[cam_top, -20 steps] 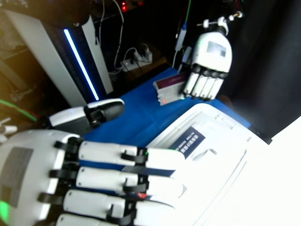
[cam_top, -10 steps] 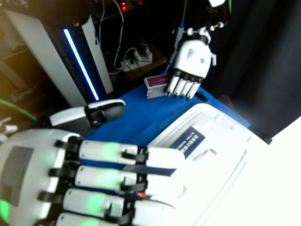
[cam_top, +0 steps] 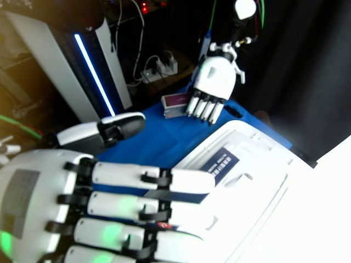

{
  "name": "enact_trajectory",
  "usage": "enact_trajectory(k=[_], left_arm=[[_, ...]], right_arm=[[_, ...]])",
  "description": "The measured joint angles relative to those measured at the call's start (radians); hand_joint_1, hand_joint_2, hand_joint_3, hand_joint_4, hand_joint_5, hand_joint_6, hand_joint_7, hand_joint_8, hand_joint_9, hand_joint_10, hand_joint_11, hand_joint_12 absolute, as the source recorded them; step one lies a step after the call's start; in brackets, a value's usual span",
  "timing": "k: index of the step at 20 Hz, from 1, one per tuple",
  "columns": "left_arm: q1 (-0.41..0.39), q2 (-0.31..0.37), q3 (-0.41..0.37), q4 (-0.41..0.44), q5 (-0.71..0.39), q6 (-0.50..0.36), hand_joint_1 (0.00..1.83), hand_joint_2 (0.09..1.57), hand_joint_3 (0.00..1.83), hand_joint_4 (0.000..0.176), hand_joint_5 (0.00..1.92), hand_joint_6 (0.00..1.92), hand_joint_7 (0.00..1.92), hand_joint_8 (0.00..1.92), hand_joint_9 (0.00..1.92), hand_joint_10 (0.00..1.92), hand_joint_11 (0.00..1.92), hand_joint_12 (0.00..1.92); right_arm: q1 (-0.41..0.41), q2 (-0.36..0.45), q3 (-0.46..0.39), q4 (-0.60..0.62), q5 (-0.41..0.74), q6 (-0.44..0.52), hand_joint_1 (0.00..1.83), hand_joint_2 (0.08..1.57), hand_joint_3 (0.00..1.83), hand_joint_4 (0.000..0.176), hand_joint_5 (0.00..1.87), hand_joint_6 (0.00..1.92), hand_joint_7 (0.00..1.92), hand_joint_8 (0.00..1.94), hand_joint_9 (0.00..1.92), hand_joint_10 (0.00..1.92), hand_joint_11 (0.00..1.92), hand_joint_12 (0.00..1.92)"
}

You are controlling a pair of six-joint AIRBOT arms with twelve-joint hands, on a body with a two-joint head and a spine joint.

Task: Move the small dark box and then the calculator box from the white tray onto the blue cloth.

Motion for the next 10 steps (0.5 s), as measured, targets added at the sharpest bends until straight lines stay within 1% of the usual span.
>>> enact_trajectory(k=[1, 2, 3, 4, 5, 6, 7, 8, 9, 10], left_arm=[[0.000, 0.000, 0.000, 0.000, 0.002, 0.000, 1.02, 1.19, 0.00, 0.079, 0.82, 1.20, 0.69, 1.01, 0.51, 1.04, 0.13, 1.50], [0.003, 0.000, 0.000, 0.001, 0.001, 0.000, 0.96, 1.19, 0.00, 0.157, 0.81, 1.23, 0.67, 0.76, 0.51, 0.91, 0.12, 1.44], [0.003, 0.000, 0.000, 0.002, 0.002, 0.000, 0.96, 1.19, 0.00, 0.157, 0.81, 1.23, 0.67, 0.76, 0.51, 0.91, 0.12, 1.44], [0.003, 0.000, 0.000, 0.002, 0.002, 0.000, 0.93, 1.06, 0.00, 0.052, 0.66, 0.60, 0.67, 0.52, 0.52, 0.75, 0.11, 1.36], [0.003, 0.000, 0.000, 0.001, 0.002, 0.000, 0.88, 1.00, 0.00, 0.011, 0.68, 0.10, 0.72, 0.15, 0.56, 0.45, 0.13, 1.23], [0.003, 0.000, 0.000, 0.001, 0.002, 0.000, 0.88, 1.00, 0.00, 0.011, 0.68, 0.10, 0.72, 0.15, 0.56, 0.45, 0.13, 1.23], [0.003, 0.000, 0.000, 0.002, 0.002, 0.000, 0.87, 0.97, 0.00, 0.023, 0.67, 0.01, 0.73, 0.04, 0.58, 0.31, 0.16, 1.13], [0.003, -0.002, 0.001, 0.002, 0.002, 0.000, 0.85, 0.95, 0.00, 0.022, 0.63, 0.00, 0.70, 0.01, 0.57, 0.23, 0.13, 1.13], [0.003, -0.002, 0.001, 0.001, 0.002, 0.000, 0.85, 0.95, 0.00, 0.022, 0.63, 0.00, 0.70, 0.01, 0.57, 0.23, 0.13, 1.13], [0.003, -0.002, 0.002, 0.001, 0.002, 0.000, 0.82, 0.95, 0.00, 0.051, 0.52, 0.00, 0.57, 0.00, 0.52, 0.10, 0.08, 1.13]], right_arm=[[0.000, 0.000, 0.000, 0.000, 0.000, 0.000, 0.36, 0.78, 0.00, 0.014, 0.07, 0.00, 0.13, 0.00, 0.00, 0.00, 0.00, 0.00], [0.000, 0.000, 0.000, 0.000, -0.001, 0.000, 0.34, 0.78, 0.00, 0.010, 0.08, 0.00, 0.14, 0.00, 0.00, 0.00, 0.00, 0.00], [0.000, 0.000, 0.000, 0.000, -0.001, 0.000, 0.34, 0.78, 0.00, 0.010, 0.08, 0.00, 0.14, 0.00, 0.00, 0.00, 0.00, 0.00], [0.000, 0.000, 0.000, 0.000, 0.000, 0.000, 0.34, 0.78, 0.00, 0.018, 0.07, 0.00, 0.13, 0.00, 0.00, 0.00, 0.00, 0.00], [0.000, 0.000, 0.000, 0.000, -0.001, 0.000, 0.34, 0.79, 0.00, 0.018, 0.08, 0.00, 0.11, 0.00, 0.00, 0.00, 0.00, 0.00], [0.000, 0.000, 0.000, 0.000, 0.000, 0.000, 0.34, 0.79, 0.00, 0.018, 0.08, 0.00, 0.11, 0.00, 0.00, 0.00, 0.00, 0.00], [0.000, 0.000, -0.002, 0.000, 0.000, 0.000, 0.34, 0.78, 0.00, 0.023, 0.09, 0.00, 0.11, 0.00, 0.00, 0.00, 0.00, 0.00], [0.000, 0.000, -0.002, 0.000, -0.001, 0.000, 0.33, 0.78, 0.00, 0.015, 0.08, 0.00, 0.13, 0.01, 0.00, 0.00, 0.00, 0.00], [0.000, 0.000, -0.002, 0.000, -0.001, 0.000, 0.33, 0.78, 0.00, 0.015, 0.08, 0.00, 0.13, 0.01, 0.00, 0.00, 0.00, 0.00], [0.000, 0.000, -0.002, 0.000, 0.000, 0.000, 0.34, 0.77, 0.00, 0.010, 0.08, 0.00, 0.13, 0.00, 0.00, 0.00, 0.00, 0.00]])
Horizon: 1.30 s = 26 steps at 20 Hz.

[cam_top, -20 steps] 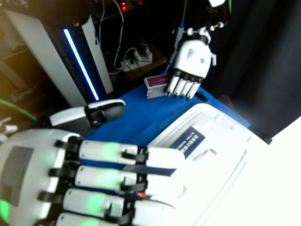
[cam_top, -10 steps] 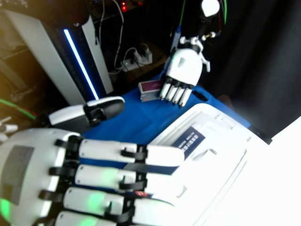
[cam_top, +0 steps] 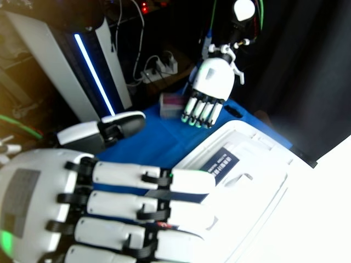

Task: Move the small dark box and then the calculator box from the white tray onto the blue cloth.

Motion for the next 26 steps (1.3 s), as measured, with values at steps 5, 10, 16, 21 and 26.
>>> enact_trajectory(k=[5, 10, 16, 21, 26], left_arm=[[-0.009, 0.000, 0.013, -0.020, -0.003, 0.000, 0.63, 1.01, 0.01, 0.103, 0.27, 0.00, 0.37, 0.00, 0.40, 0.00, 0.02, 0.90], [-0.121, 0.028, 0.020, -0.018, -0.001, 0.009, 0.53, 0.88, 0.00, 0.074, 0.28, 0.00, 0.36, 0.00, 0.36, 0.00, 0.36, 0.14], [-0.166, -0.018, 0.153, -0.117, 0.080, 0.061, 0.51, 0.90, 0.00, 0.067, 0.09, 0.01, 0.25, 0.01, 0.33, 0.02, 0.12, 0.69], [-0.181, -0.087, 0.252, -0.143, 0.143, 0.063, 0.58, 0.97, 0.00, 0.055, 0.08, 0.00, 0.25, 0.00, 0.29, 0.00, 0.00, 0.87], [-0.183, -0.142, 0.341, -0.262, 0.162, 0.085, 0.44, 0.93, 0.00, 0.003, 0.03, 0.00, 0.19, 0.00, 0.24, 0.00, 0.00, 0.89]], right_arm=[[0.000, -0.001, 0.000, -0.002, 0.000, 0.000, 0.37, 0.78, 0.00, 0.030, 0.04, 0.00, 0.10, 0.00, 0.00, 0.00, 0.00, 0.00], [0.000, -0.015, 0.008, -0.019, -0.004, 0.000, 0.49, 0.78, 0.00, 0.020, 0.03, 0.00, 0.13, 0.01, 0.00, 0.00, 0.01, 0.00], [0.000, -0.111, 0.068, -0.033, -0.073, 0.001, 0.59, 0.65, 0.00, 0.044, 0.12, 0.01, 0.12, 0.00, 0.05, 0.00, 0.10, 0.03], [0.074, -0.146, 0.118, -0.115, -0.175, 0.005, 0.64, 0.58, 0.00, 0.044, 0.16, 0.00, 0.27, 0.00, 0.20, 0.02, 0.24, 0.11], [0.080, -0.209, 0.211, -0.180, -0.239, 0.106, 0.58, 0.62, 0.00, 0.078, 0.00, 0.00, 0.24, 0.00, 0.27, 0.02, 0.00, 1.03]])
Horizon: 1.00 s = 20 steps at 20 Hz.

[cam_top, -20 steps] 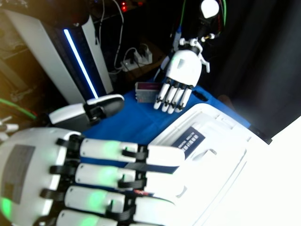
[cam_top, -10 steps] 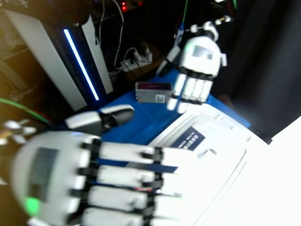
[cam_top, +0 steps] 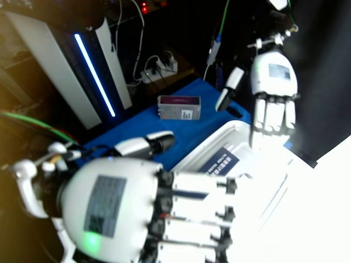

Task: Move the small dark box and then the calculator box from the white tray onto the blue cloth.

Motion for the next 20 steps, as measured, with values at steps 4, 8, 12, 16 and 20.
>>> enact_trajectory(k=[4, 8, 12, 16, 20], left_arm=[[-0.007, -0.007, 0.035, -0.156, 0.026, 0.112, 0.41, 0.99, 0.00, 0.055, 0.00, 0.00, 0.13, 0.00, 0.23, 0.01, 0.00, 0.74], [-0.008, -0.007, 0.051, -0.346, 0.025, 0.213, 0.51, 0.97, 0.00, 0.126, 0.04, 0.00, 0.16, 0.00, 0.21, 0.00, 0.00, 0.83], [-0.021, -0.007, 0.054, -0.380, 0.012, 0.233, 0.46, 0.99, 0.00, 0.146, 0.05, 0.00, 0.23, 0.01, 0.23, 0.01, 0.00, 0.88], [-0.024, -0.007, 0.054, -0.380, 0.002, 0.233, 0.50, 0.95, 0.00, 0.121, 0.07, 0.01, 0.23, 0.00, 0.23, 0.01, 0.00, 1.01], [-0.033, -0.007, 0.053, -0.380, 0.001, 0.234, 0.51, 0.94, 0.00, 0.109, 0.06, 0.00, 0.22, 0.00, 0.23, 0.00, 0.00, 0.94]], right_arm=[[0.000, -0.037, 0.041, -0.056, -0.032, 0.056, 0.67, 0.66, 0.00, 0.079, 0.05, 0.01, 0.23, 0.00, 0.28, 0.00, 0.00, 1.24], [0.000, -0.042, 0.048, -0.078, -0.068, 0.061, 0.72, 0.66, 0.00, 0.064, 0.21, 0.01, 0.39, 0.01, 0.26, 0.00, 0.00, 0.84], [0.000, -0.048, 0.081, -0.102, -0.095, 0.098, 0.83, 0.70, 0.00, 0.012, 0.31, 0.00, 0.41, 0.00, 0.37, 0.01, 0.06, 1.10], [0.000, -0.074, 0.092, -0.118, -0.132, 0.106, 0.85, 0.69, 0.00, 0.002, 0.38, 0.01, 0.46, 0.01, 0.40, 0.00, 0.01, 1.05], [-0.004, -0.093, 0.098, -0.127, -0.142, 0.114, 0.89, 0.69, 0.00, 0.000, 0.46, 0.00, 0.54, 0.01, 0.53, 0.03, 0.17, 1.15]])
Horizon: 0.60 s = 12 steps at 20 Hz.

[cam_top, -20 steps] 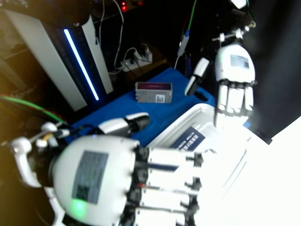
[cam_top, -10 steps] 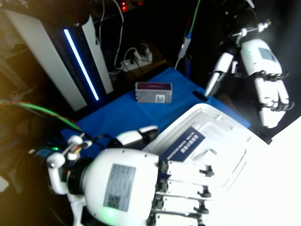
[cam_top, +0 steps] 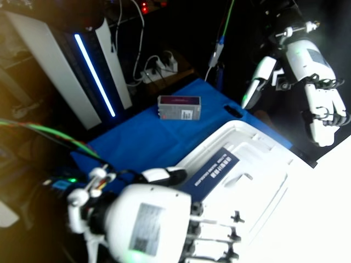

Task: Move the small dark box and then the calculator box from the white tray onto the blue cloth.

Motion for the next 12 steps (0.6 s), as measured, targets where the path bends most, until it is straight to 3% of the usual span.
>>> enact_trajectory(k=[1, 3, 4, 5, 6, 9, 10, 11, 12], left_arm=[[-0.004, 0.001, 0.000, -0.002, -0.003, 0.000, 0.51, 0.95, 0.00, 0.107, 0.05, 0.00, 0.22, 0.00, 0.23, 0.00, 0.00, 0.91], [-0.004, 0.001, -0.003, -0.001, -0.005, 0.001, 0.50, 0.96, 0.01, 0.110, 0.04, 0.00, 0.23, 0.00, 0.24, 0.00, 0.00, 0.90], [-0.004, 0.001, -0.004, 0.000, -0.005, 0.001, 0.50, 0.96, 0.01, 0.116, 0.04, 0.00, 0.23, 0.00, 0.24, 0.00, 0.00, 0.90], [-0.003, 0.001, -0.004, -0.005, -0.010, 0.005, 0.50, 0.96, 0.00, 0.119, 0.05, 0.00, 0.23, 0.00, 0.25, 0.01, 0.00, 0.93], [-0.005, 0.001, -0.004, -0.016, -0.010, 0.008, 0.49, 0.97, 0.00, 0.119, 0.06, 0.00, 0.22, 0.00, 0.26, 0.01, 0.00, 0.96], [-0.005, 0.005, -0.004, -0.024, -0.011, 0.013, 0.47, 0.96, 0.00, 0.117, 0.03, 0.00, 0.20, 0.00, 0.24, 0.01, 0.00, 0.86], [-0.005, 0.014, -0.004, -0.024, -0.010, 0.014, 0.49, 0.97, 0.00, 0.112, 0.04, 0.00, 0.21, 0.00, 0.26, 0.01, 0.00, 0.88], [-0.005, 0.014, -0.004, -0.025, -0.009, 0.015, 0.49, 0.97, 0.00, 0.112, 0.04, 0.00, 0.21, 0.00, 0.26, 0.01, 0.00, 0.88], [-0.005, 0.014, -0.004, -0.027, -0.004, 0.019, 0.49, 0.97, 0.00, 0.115, 0.05, 0.00, 0.23, 0.01, 0.28, 0.01, 0.00, 0.92]], right_arm=[[-0.003, -0.003, 0.002, -0.001, 0.000, 0.004, 0.97, 0.72, 0.00, 0.000, 0.59, 0.01, 0.76, 0.04, 0.76, 0.09, 0.37, 1.11], [-0.009, -0.005, 0.004, -0.003, -0.006, 0.006, 1.07, 0.79, 0.00, 0.000, 0.77, 0.01, 1.02, 0.04, 0.99, 0.08, 0.57, 1.00], [-0.010, -0.005, 0.006, -0.002, -0.007, 0.006, 1.16, 0.85, 0.00, 0.000, 0.94, 0.03, 1.16, 0.06, 1.14, 0.13, 0.66, 1.15], [-0.010, -0.005, 0.006, 0.000, -0.007, 0.007, 1.21, 0.95, 0.01, 0.000, 1.30, 0.19, 1.31, 0.10, 1.14, 0.50, 0.73, 1.38], [-0.010, -0.005, 0.006, 0.001, -0.007, 0.011, 1.28, 0.99, 0.02, 0.000, 1.39, 0.04, 1.19, 0.74, 1.17, 0.58, 0.77, 1.41], [-0.010, -0.005, 0.006, -0.008, -0.002, 0.017, 1.30, 1.00, 0.00, 0.000, 1.40, 0.01, 1.26, 0.71, 1.18, 0.59, 0.82, 1.35], [-0.010, -0.001, -0.007, -0.023, 0.000, 0.016, 1.30, 1.03, 0.00, 0.000, 1.36, 0.00, 1.20, 0.87, 1.10, 0.88, 0.79, 1.54], [-0.009, 0.001, -0.012, -0.023, 0.000, 0.016, 1.30, 1.03, 0.00, 0.000, 1.36, 0.00, 1.20, 0.87, 1.10, 0.88, 0.79, 1.54], [0.000, 0.016, -0.037, -0.049, -0.008, 0.017, 1.29, 1.05, 0.00, 0.000, 1.19, 0.32, 1.18, 0.90, 1.09, 1.00, 0.79, 1.61]])
